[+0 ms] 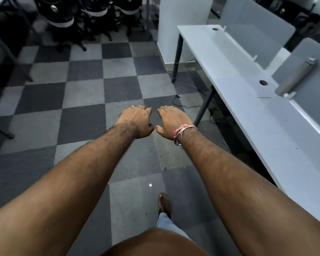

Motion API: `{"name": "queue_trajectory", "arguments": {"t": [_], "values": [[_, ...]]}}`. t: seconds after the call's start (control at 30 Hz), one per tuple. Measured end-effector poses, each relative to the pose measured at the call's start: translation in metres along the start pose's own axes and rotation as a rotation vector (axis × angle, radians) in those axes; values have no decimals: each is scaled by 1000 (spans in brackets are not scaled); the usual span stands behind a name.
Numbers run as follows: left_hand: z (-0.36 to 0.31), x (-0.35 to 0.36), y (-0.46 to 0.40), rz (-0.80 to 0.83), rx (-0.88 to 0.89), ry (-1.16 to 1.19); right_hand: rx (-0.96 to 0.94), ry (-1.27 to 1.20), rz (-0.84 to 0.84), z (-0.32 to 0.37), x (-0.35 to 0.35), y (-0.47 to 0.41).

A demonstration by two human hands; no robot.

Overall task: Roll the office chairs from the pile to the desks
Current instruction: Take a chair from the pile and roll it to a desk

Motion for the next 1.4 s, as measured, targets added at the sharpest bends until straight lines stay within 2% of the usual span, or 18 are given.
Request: {"name": "queue_trajectory", "arguments": {"t": [0.33,0.47,0.77,1.07,1.3,1.4], "values": [[50,-43,-166,-32,-198,29,-178,22,-14,-93,-12,-185],[85,-50,-226,-32,-257,40,-222,-18,-1,-109,-2,-260],[214,-38,-385,19,-300,37,-290,-18,17,-100,24,-465],[359,-86,-537,38,-340,29,-254,-49,13,-101,2,-680],[425,-80,-648,64,-350,29,-282,-60,10,-121,14,-811],[458,-88,-723,70,-358,12,-283,-74,14,-145,25,-892]]}}
Point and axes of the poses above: each hand's wrist, its own y-axis away from the middle knuckle, its own x-axis out of the palm, z = x × y, the point moved 6 cm from there along -y, towards the middle knuckle, and after that the axes turned 15 degrees about -x, right-handed, at the moved point
